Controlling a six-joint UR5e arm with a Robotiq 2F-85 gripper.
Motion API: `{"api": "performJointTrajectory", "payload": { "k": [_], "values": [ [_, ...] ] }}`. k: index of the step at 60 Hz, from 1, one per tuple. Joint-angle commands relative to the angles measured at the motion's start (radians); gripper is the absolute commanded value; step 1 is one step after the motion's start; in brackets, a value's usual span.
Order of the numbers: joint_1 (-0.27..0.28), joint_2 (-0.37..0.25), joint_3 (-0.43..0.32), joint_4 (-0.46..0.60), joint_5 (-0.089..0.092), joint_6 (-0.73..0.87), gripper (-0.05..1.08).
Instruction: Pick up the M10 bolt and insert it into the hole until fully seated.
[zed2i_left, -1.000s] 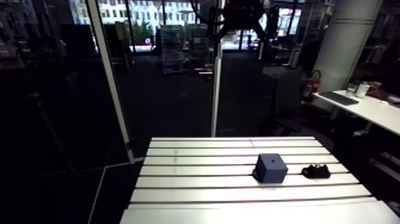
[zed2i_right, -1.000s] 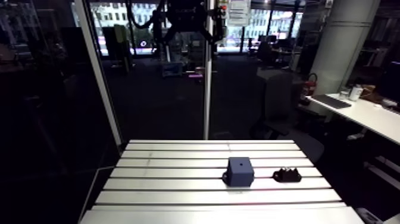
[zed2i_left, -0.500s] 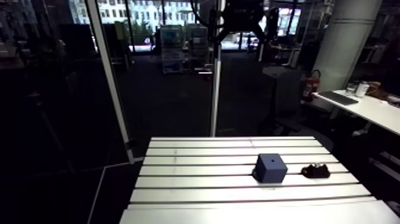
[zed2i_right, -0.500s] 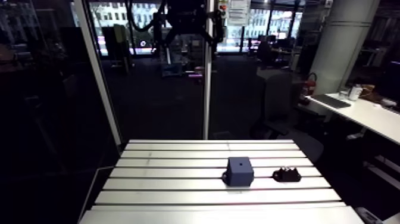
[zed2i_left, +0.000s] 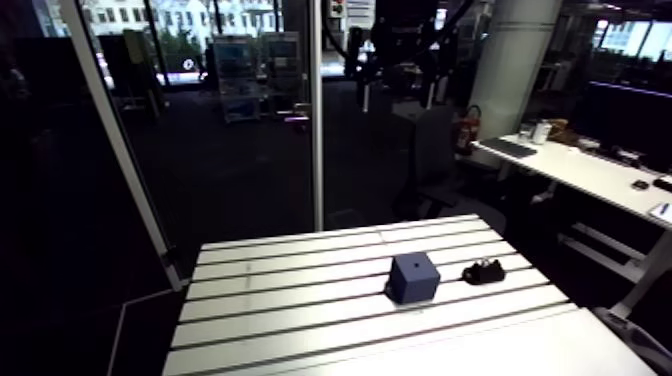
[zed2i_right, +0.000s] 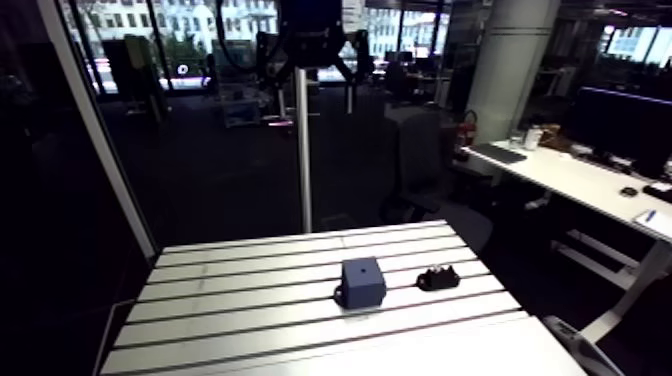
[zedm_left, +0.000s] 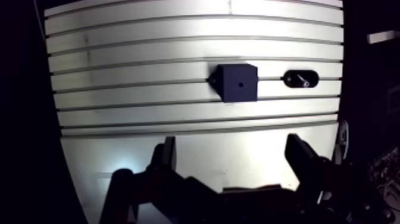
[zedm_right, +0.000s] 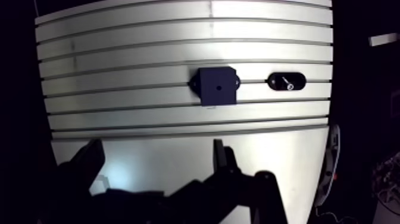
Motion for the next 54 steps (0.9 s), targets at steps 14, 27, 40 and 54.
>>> {"api": "performJointTrajectory", "payload": {
  "k": [14, 27, 40, 54],
  "values": [
    [-0.320, 0.043, 0.221, -0.299, 0.105, -0.358, 0.01],
    [-0.345, 0.051, 0.258, -0.365, 0.105, -0.390, 0.01],
    [-0.361, 0.063, 0.280, -0.425, 0.106, -0.415, 0.01],
    [-0.379, 0.082, 0.285, -0.444, 0.107, -0.431, 0.01]
  ]
}}
